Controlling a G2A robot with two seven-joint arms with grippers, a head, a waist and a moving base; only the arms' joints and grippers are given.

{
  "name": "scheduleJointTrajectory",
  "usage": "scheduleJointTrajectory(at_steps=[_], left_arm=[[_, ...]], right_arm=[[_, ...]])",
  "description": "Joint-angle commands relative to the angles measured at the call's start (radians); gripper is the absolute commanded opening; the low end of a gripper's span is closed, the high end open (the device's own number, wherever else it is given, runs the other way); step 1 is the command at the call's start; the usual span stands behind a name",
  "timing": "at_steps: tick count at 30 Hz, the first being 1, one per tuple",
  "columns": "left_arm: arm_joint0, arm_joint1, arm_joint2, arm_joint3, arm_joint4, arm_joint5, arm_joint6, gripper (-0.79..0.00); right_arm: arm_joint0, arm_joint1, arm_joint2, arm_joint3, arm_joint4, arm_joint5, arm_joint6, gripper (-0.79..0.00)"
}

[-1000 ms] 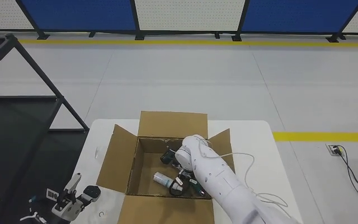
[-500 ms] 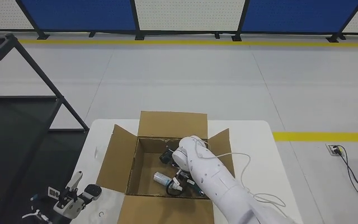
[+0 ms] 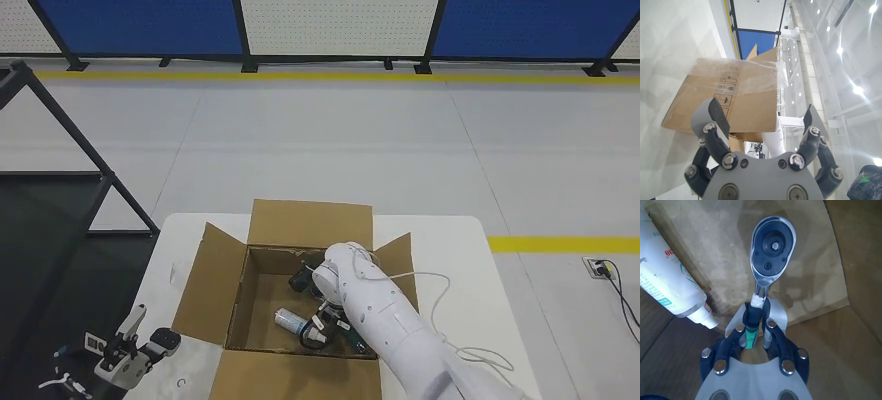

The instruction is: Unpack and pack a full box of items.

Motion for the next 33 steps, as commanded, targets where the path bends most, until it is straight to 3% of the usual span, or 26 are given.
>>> scheduleJointTrajectory(at_steps=[1, 22, 33], left_arm=[[0.0, 0.0, -0.001, 0.0, -0.002, -0.001, 0.0, 0.0], [-0.012, 0.004, 0.012, 0.003, 0.002, 0.002, -0.004, 0.0], [-0.014, 0.005, 0.017, -0.001, 0.003, 0.002, -0.006, 0.0]], right_arm=[[0.002, 0.0, 0.003, 0.007, 0.004, -0.003, -0.005, -0.785], [0.039, 0.024, 0.038, -0.082, 0.033, -0.12, -0.055, -0.785], [0.012, 0.078, 0.088, -0.275, 0.021, -0.083, -0.018, -0.785]])
